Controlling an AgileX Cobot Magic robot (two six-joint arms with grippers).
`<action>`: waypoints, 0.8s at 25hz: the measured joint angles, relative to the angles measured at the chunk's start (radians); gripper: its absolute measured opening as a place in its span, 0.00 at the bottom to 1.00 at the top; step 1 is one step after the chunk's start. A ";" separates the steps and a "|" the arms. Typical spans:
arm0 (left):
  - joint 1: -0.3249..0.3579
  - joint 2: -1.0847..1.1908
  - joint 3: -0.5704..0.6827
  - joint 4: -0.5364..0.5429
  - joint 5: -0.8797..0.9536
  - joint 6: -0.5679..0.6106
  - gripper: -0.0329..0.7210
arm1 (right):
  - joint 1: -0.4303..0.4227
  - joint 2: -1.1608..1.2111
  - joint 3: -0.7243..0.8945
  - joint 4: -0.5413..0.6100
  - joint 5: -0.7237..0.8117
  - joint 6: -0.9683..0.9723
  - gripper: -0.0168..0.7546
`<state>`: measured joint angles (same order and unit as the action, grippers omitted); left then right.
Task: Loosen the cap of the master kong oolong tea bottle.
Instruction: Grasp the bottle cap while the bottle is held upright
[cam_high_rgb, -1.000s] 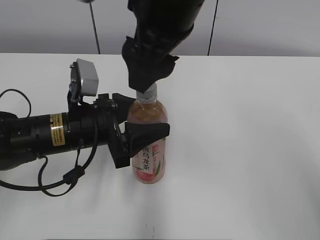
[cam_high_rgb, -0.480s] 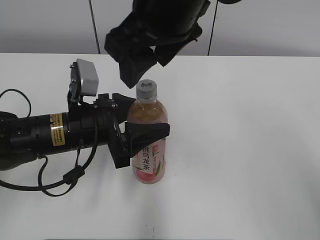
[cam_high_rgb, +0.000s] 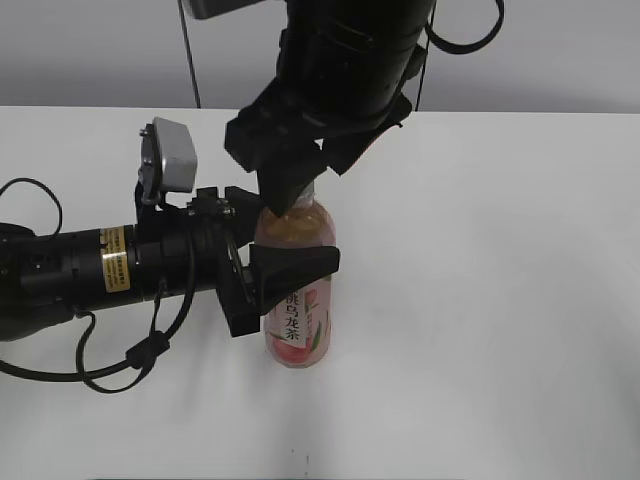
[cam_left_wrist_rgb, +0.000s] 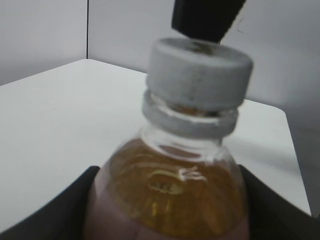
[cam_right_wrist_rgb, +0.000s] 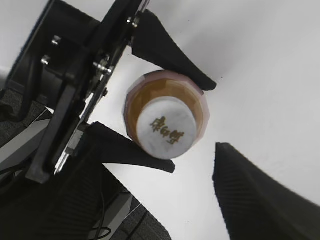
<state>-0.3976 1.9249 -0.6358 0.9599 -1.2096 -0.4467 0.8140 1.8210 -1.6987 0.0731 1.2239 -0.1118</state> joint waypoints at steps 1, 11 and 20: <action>0.000 0.000 0.000 0.000 0.000 0.000 0.66 | 0.000 0.000 0.000 0.001 0.000 -0.002 0.69; 0.000 0.000 0.000 0.002 0.000 0.000 0.66 | 0.000 0.000 0.000 0.028 -0.023 -0.029 0.69; 0.000 0.000 0.000 0.003 -0.001 0.000 0.66 | 0.000 0.003 0.000 0.034 -0.042 -0.048 0.69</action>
<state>-0.3976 1.9249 -0.6358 0.9628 -1.2104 -0.4467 0.8140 1.8236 -1.6987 0.1072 1.1823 -0.1601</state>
